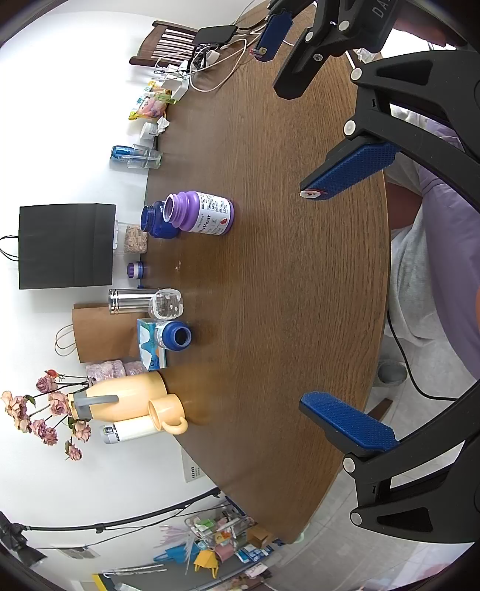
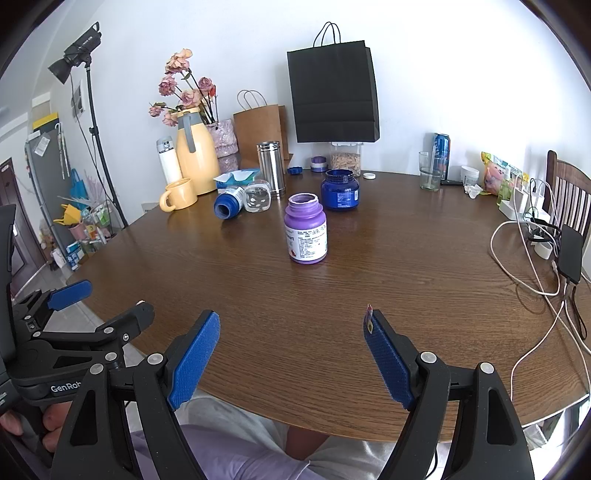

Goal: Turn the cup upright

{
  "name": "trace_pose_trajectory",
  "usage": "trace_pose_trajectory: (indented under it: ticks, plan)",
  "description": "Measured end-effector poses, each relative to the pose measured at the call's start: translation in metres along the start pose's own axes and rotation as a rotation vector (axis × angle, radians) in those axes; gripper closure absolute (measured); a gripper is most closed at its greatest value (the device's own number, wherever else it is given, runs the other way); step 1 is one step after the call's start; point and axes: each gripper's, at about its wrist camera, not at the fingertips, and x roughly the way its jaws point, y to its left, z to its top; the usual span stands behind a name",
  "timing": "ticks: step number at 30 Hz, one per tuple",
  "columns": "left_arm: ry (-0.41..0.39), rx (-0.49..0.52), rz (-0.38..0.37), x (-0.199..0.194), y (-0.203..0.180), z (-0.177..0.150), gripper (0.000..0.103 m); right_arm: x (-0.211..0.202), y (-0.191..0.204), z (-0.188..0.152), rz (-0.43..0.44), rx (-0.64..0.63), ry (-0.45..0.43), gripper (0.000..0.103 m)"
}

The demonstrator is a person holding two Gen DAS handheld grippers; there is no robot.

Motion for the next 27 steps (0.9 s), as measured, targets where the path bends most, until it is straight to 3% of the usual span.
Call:
trace_pose_trajectory:
  ticks: [10, 14, 18, 27]
  plan:
    - [0.008, 0.0, -0.002, 0.004, 0.0, -0.001, 0.0, 0.001, 0.0, 0.0, 0.031, 0.007, -0.009, 0.019]
    - [0.002, -0.016, 0.038, 0.018, 0.007, 0.008, 0.0, 0.015, 0.006, 0.016, 0.061, -0.044, -0.016, 0.019]
    - [-0.007, -0.046, 0.052, 0.04, 0.024, 0.029, 0.0, 0.043, 0.015, 0.057, 0.144, -0.109, -0.012, 0.019]
    - [-0.053, -0.065, 0.048, 0.12, 0.06, 0.099, 0.0, 0.169, 0.066, 0.183, 0.354, -0.259, 0.083, 0.019]
